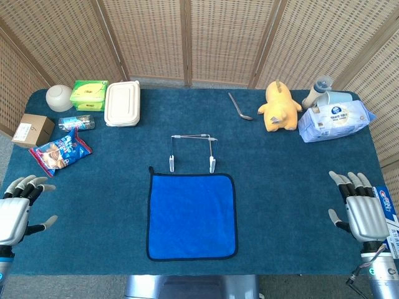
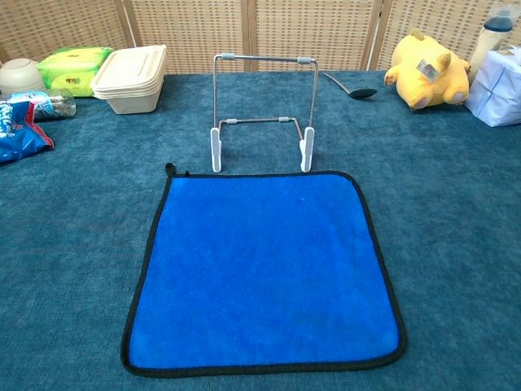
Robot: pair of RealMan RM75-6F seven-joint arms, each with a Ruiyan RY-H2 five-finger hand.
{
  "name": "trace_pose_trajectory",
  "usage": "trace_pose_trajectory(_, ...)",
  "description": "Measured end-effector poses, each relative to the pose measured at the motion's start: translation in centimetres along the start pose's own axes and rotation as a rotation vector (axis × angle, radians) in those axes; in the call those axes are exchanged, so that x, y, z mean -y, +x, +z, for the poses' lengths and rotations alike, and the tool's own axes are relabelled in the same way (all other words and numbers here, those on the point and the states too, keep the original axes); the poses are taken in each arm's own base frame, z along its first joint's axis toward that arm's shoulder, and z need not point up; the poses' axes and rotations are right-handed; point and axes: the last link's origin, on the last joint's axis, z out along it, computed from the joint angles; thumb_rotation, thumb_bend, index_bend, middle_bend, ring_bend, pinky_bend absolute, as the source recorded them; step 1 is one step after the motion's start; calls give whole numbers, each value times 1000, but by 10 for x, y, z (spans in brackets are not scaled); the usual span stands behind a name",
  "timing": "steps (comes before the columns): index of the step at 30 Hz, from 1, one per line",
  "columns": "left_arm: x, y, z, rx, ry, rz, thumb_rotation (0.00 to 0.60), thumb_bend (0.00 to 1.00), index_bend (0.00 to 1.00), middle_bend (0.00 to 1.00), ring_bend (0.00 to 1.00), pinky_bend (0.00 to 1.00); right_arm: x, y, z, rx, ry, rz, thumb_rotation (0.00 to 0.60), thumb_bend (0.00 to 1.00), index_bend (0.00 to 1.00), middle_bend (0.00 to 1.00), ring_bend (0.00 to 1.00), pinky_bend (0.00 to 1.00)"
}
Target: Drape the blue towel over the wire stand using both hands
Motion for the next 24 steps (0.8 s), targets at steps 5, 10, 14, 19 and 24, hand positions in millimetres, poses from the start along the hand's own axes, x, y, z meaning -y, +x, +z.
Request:
trace_pose_trajectory(5,1,-3,0,12,1,-3,600,274,325,242,175,145,0,-2,0,9,-1,3,598,303,124,189,112,83)
trace_pose_trajectory(10,-1,-1,1,-3,-7,-11,600,274,325,242,175,150,2,0,1,-5,15,7,599,303,123,189,114,83)
trace_pose_trajectory(14,-3,1,2,-19,-19,-15,600,274,325,243,181,159,3,2,3,-15,26,13,600,303,124,189,114,83)
trace_pose_trajectory(19,-4,2,4,-18,-22,-17,600,274,325,246,187,171,5,2,7,-12,46,16,600,303,127,191,119,91)
trace_pose_trajectory(24,-7,4,3,-26,-27,-24,600,274,326,250,193,180,7,2,10,-19,63,25,600,303,129,191,120,94)
